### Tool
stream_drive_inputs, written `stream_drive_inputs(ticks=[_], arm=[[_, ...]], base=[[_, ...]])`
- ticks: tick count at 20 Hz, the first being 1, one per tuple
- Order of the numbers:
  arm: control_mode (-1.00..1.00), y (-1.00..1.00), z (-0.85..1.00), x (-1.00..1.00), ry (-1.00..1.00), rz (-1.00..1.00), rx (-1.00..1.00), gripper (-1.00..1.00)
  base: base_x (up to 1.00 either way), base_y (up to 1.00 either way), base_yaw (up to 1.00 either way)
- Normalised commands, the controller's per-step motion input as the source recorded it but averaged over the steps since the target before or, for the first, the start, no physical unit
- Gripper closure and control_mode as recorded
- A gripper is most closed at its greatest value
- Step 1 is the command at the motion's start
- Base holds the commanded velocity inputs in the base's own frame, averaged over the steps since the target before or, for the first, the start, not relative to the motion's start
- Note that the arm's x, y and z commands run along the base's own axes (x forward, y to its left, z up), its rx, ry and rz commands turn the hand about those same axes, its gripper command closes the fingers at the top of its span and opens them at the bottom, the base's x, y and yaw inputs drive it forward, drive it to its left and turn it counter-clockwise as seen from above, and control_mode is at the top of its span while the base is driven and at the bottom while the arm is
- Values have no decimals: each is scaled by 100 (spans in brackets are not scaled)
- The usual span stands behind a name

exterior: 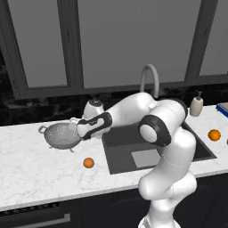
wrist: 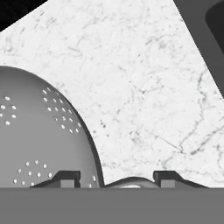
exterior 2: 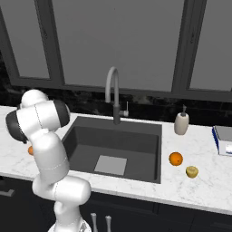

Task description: Put the colander in the sink, put the kiwi, orange, tangerine in the colander, and turn on the sink faucet and pour water over the colander.

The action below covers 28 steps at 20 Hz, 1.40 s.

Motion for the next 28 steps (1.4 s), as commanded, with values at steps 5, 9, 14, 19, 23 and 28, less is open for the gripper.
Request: stream_drive_inputs(ticks=[5,9,14,19,23,28], arm=[[-100,-10,12,-2,-4,0,0,100],[-100,-55,72,-30,-29,-8,0,100],[-100,-90,73,-44,-19,-11,0,100],[-100,-100,41,-19,3,-14,0,100],[-100,-100,6,0,16,-14,-5,100],[-100,-100,-9,0,27,-12,-13,100]], base=[[0,0,0],[0,0,0],[0,0,0],[0,0,0],[0,0,0],[0,0,0]])
